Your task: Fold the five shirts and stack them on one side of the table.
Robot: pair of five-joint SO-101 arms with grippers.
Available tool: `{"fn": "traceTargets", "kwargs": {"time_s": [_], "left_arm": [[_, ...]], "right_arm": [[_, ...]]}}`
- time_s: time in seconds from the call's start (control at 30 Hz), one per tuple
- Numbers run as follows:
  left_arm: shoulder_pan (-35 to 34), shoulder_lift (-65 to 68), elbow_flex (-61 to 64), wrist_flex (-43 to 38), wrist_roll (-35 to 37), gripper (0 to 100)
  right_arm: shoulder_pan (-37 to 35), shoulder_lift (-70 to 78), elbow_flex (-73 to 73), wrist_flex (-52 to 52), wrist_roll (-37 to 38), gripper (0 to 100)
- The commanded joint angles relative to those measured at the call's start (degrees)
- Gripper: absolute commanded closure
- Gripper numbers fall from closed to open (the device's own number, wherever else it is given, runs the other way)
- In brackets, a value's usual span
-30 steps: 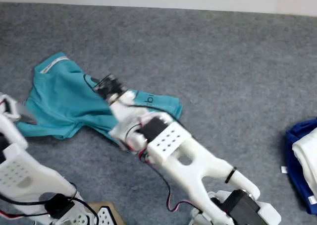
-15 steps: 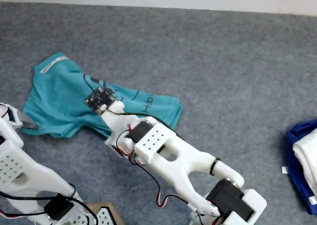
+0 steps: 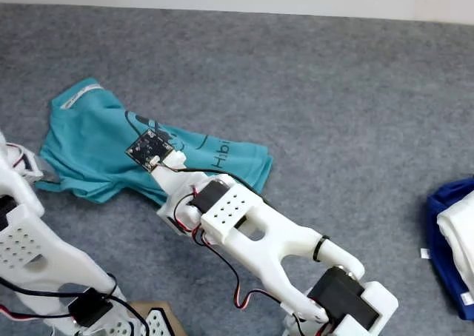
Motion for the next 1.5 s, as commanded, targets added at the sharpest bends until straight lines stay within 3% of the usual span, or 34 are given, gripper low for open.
{"fn": "traceTargets", "kwargs": {"time_s": [0.0,0.37,0.63,1.0,1.2,1.4,1.47], "left_arm": [[4.79,0.31,-1.27,-1.67,0.97,86],[7.34,0.4,-1.01,-1.76,1.05,99],[9.8,-0.92,-1.63,-1.14,1.14,99],[14.11,-18.42,-0.66,4.13,1.23,99],[14.11,-22.46,0.66,3.6,8.18,99],[17.8,-16.57,0.4,-5.63,8.7,99],[18.15,-14.55,0.4,-8.88,12.4,99]], "right_arm": [[-0.31,-0.4,-0.22,-1.01,0.79,93.5],[-0.22,-0.4,-0.13,-1.01,0.79,93.5],[-0.22,0.04,-0.13,-1.01,0.79,93.5],[-0.22,0.13,-0.04,-1.01,0.79,93.5],[-0.22,0.13,-0.04,-1.01,0.79,93.5],[-0.22,0.13,-0.04,-0.75,0.79,93.5],[-0.22,0.13,-0.04,-0.75,0.79,93.5]]}}
